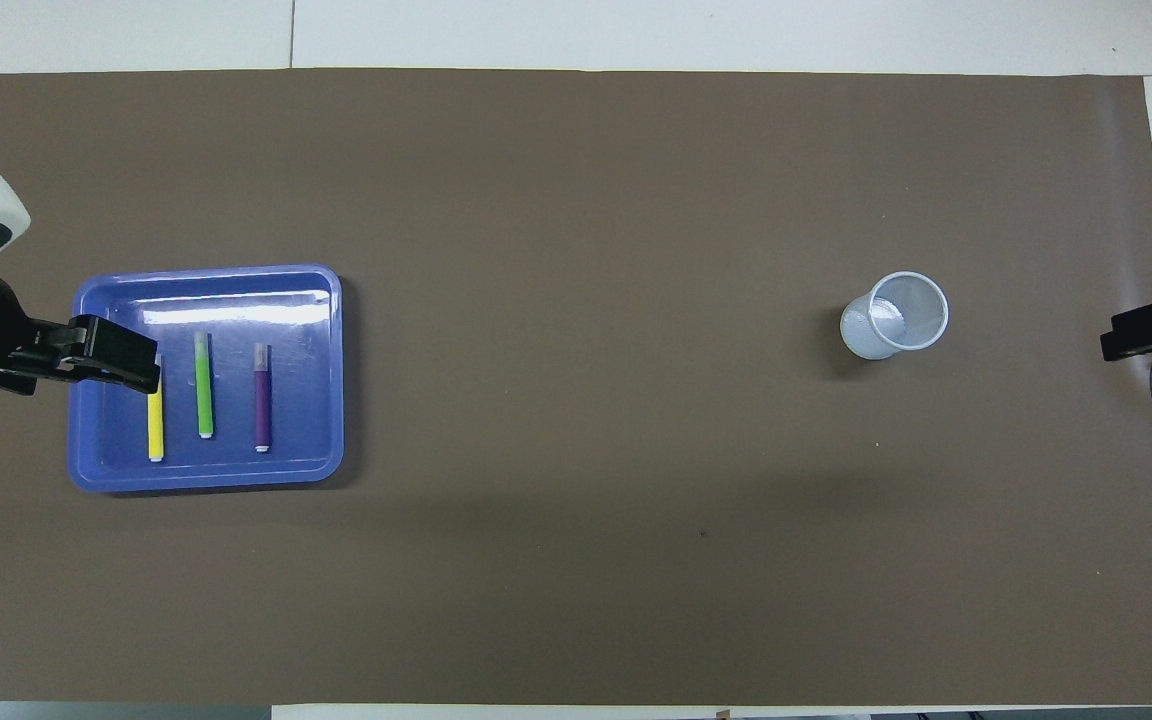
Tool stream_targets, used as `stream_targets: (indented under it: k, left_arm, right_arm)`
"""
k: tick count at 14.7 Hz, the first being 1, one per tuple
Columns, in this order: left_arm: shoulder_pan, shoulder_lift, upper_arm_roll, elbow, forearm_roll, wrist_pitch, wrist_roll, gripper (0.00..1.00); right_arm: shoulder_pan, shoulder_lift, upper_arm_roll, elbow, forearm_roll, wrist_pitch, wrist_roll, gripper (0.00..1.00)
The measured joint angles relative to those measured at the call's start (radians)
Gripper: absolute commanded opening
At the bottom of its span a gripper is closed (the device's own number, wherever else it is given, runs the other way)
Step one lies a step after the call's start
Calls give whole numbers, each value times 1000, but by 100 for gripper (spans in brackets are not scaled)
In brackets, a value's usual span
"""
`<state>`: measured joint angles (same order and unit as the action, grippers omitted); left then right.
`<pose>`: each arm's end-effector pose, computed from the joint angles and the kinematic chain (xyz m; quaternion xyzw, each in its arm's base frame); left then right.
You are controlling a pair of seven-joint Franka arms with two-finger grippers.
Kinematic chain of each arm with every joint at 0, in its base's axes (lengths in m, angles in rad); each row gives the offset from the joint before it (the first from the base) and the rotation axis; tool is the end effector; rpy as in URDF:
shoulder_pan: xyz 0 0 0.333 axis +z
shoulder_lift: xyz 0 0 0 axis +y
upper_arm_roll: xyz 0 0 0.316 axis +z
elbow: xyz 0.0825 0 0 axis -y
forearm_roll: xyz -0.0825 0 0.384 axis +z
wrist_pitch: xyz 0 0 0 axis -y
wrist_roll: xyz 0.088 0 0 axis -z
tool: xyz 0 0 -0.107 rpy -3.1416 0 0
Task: Right arm passes pens to left for tray arrangement
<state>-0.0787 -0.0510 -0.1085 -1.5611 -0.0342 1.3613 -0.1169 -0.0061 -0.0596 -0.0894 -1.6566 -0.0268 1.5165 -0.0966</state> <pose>0.5057 -0.1017 0.6395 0.9964 -0.0371 -0.0758 0.0028 0.5259 -0.0548 0.6119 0.9991 0.0005 -0.0412 0.0068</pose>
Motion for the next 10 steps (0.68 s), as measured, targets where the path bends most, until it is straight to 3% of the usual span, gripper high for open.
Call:
stream_targets:
  k: [10]
  left_arm:
    - [26,0,8,4,-2,-4,41,100]
  right_arm:
    - [0,0,0,0,0,0,0,100]
